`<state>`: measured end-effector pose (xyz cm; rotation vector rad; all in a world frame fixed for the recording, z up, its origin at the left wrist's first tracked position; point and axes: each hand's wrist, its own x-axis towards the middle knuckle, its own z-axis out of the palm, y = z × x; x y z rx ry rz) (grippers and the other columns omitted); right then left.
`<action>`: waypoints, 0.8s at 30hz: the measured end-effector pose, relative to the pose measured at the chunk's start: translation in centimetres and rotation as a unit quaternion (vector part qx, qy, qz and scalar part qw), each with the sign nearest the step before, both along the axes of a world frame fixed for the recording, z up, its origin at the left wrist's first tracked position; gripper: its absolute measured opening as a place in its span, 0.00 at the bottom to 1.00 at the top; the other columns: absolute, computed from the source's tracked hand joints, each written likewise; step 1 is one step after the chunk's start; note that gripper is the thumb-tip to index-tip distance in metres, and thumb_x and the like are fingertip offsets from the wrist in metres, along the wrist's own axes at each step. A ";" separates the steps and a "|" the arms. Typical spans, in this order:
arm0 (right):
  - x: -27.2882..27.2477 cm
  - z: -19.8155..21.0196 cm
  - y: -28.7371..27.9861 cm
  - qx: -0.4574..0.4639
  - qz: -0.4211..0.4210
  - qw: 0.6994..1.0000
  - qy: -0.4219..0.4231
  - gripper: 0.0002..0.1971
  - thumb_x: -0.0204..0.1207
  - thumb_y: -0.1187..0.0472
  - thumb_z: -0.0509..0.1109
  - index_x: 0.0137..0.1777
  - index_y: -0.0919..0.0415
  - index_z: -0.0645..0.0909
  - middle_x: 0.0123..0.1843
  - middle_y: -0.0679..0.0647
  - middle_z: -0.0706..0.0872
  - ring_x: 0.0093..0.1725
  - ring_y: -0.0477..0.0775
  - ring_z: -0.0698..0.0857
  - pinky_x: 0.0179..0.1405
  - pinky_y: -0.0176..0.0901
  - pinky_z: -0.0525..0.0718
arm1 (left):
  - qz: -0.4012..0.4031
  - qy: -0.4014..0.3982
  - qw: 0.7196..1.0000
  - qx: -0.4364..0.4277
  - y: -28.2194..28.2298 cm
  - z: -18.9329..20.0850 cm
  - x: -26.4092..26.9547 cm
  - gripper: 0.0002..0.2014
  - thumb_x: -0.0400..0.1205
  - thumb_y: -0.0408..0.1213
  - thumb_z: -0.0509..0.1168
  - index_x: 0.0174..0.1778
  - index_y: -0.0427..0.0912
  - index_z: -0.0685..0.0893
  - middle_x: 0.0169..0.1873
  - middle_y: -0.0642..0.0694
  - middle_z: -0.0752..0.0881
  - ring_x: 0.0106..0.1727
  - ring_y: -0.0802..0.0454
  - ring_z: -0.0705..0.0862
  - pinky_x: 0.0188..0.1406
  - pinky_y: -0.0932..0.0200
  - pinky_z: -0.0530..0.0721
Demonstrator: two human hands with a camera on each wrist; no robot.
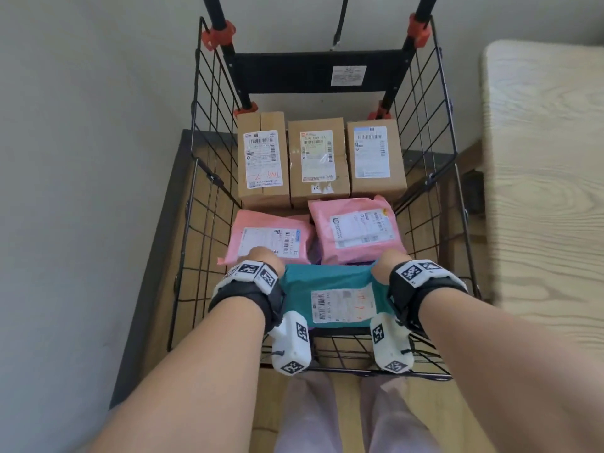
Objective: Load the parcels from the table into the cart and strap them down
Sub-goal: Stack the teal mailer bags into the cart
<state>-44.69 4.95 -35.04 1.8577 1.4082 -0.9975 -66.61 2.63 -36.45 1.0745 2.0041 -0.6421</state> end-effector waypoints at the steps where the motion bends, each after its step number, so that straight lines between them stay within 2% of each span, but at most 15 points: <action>1: -0.2 -0.4 0.0 0.000 0.007 1.000 -0.011 0.22 0.85 0.54 0.60 0.76 0.62 0.68 0.70 0.61 0.77 0.66 0.60 0.79 0.67 0.48 0.79 | -0.005 -0.014 1.000 0.011 0.5 -0.3 0.4 0.16 0.82 0.34 0.64 0.65 0.34 0.82 0.57 0.38 0.84 0.60 0.40 0.83 0.57 0.52 0.79; 4: -0.1 -0.6 0.0 0.092 0.009 0.995 -0.025 0.17 0.78 0.55 0.65 0.65 0.58 0.73 0.60 0.59 0.79 0.55 0.58 0.79 0.51 0.49 0.82 | -0.011 -0.066 0.995 0.074 1.5 -0.2 2.0 0.19 0.75 0.34 0.73 0.63 0.40 0.86 0.59 0.45 0.86 0.59 0.44 0.85 0.54 0.54 0.82; 6: -0.1 -0.5 0.3 0.165 0.053 0.985 -0.006 0.15 0.76 0.56 0.66 0.62 0.55 0.75 0.58 0.57 0.79 0.57 0.59 0.77 0.51 0.51 0.82 | -0.034 -0.109 0.990 0.077 1.6 -0.2 3.1 0.19 0.73 0.34 0.77 0.61 0.43 0.87 0.60 0.46 0.86 0.61 0.45 0.84 0.58 0.56 0.80; 7: -0.3 -0.5 0.6 0.167 0.082 0.982 0.013 0.14 0.76 0.57 0.67 0.61 0.54 0.77 0.57 0.56 0.81 0.58 0.58 0.79 0.52 0.51 0.83 | -0.044 -0.132 0.988 0.065 1.6 -0.5 3.5 0.20 0.73 0.34 0.77 0.62 0.44 0.87 0.61 0.46 0.86 0.62 0.46 0.84 0.59 0.57 0.80; 9: -1.2 -0.8 0.8 0.090 0.131 0.985 0.061 0.12 0.75 0.56 0.71 0.57 0.55 0.83 0.54 0.53 0.85 0.53 0.56 0.84 0.51 0.47 0.85 | -0.059 -0.164 0.984 0.039 1.4 -1.0 4.1 0.20 0.75 0.32 0.76 0.64 0.43 0.87 0.61 0.45 0.87 0.59 0.46 0.86 0.60 0.57 0.83; 10: -1.6 -1.0 0.6 0.037 0.161 0.984 0.068 0.10 0.73 0.54 0.72 0.52 0.56 0.86 0.49 0.52 0.87 0.47 0.55 0.85 0.45 0.45 0.85 | -0.063 -0.170 0.983 0.026 1.2 -1.3 4.2 0.19 0.76 0.30 0.74 0.64 0.42 0.87 0.59 0.44 0.88 0.58 0.45 0.87 0.60 0.55 0.85; 11: -2.0 -1.4 0.5 0.002 0.190 0.980 0.064 0.08 0.71 0.53 0.74 0.44 0.57 0.85 0.42 0.52 0.86 0.40 0.54 0.84 0.38 0.42 0.82 | -0.067 -0.171 0.983 0.027 1.1 -1.8 4.3 0.18 0.77 0.28 0.73 0.64 0.42 0.87 0.58 0.42 0.89 0.57 0.44 0.88 0.60 0.53 0.86; 13: -2.3 -2.4 0.2 -0.018 0.216 0.975 0.042 0.12 0.70 0.54 0.74 0.32 0.57 0.76 0.34 0.52 0.81 0.32 0.52 0.78 0.27 0.39 0.74 | -0.070 -0.154 0.985 0.028 0.9 -2.9 4.2 0.15 0.78 0.29 0.71 0.61 0.42 0.88 0.54 0.42 0.90 0.56 0.44 0.89 0.59 0.53 0.86; 15: -2.7 -3.3 0.1 -0.023 0.229 0.972 0.033 0.13 0.71 0.57 0.73 0.31 0.59 0.73 0.37 0.54 0.80 0.35 0.56 0.79 0.26 0.39 0.72 | -0.076 -0.121 0.989 0.031 0.8 -3.9 3.9 0.14 0.76 0.31 0.72 0.58 0.43 0.89 0.54 0.44 0.90 0.53 0.45 0.89 0.55 0.55 0.87; 17: -3.3 -3.7 0.4 -0.028 0.232 0.972 0.037 0.10 0.73 0.58 0.71 0.37 0.62 0.75 0.42 0.57 0.81 0.40 0.59 0.80 0.33 0.42 0.76 | -0.071 -0.111 0.991 0.030 0.7 -5.0 3.3 0.14 0.74 0.33 0.73 0.56 0.44 0.89 0.56 0.49 0.89 0.52 0.48 0.88 0.51 0.58 0.85; 19: -3.8 -4.1 0.5 -0.020 0.210 0.976 0.056 0.07 0.72 0.59 0.72 0.42 0.62 0.78 0.40 0.56 0.81 0.40 0.60 0.81 0.38 0.44 0.78 | -0.073 -0.095 0.993 0.014 0.6 -5.4 3.0 0.12 0.74 0.34 0.73 0.54 0.43 0.89 0.54 0.48 0.90 0.52 0.48 0.88 0.46 0.59 0.83; 22: -3.8 -4.7 0.4 0.012 0.186 0.980 0.062 0.03 0.74 0.62 0.69 0.43 0.62 0.79 0.35 0.54 0.78 0.38 0.58 0.79 0.39 0.44 0.77 | -0.051 -0.104 0.993 0.000 0.5 -6.5 3.0 0.17 0.69 0.36 0.77 0.55 0.44 0.89 0.55 0.52 0.89 0.53 0.48 0.88 0.56 0.54 0.85; 24: -3.6 -4.7 0.4 0.016 0.188 0.980 0.057 0.03 0.75 0.63 0.68 0.43 0.62 0.77 0.38 0.56 0.79 0.39 0.59 0.79 0.40 0.44 0.77 | -0.038 -0.115 0.993 0.008 0.7 -6.4 3.2 0.17 0.68 0.35 0.78 0.53 0.45 0.89 0.54 0.52 0.89 0.51 0.47 0.88 0.58 0.51 0.86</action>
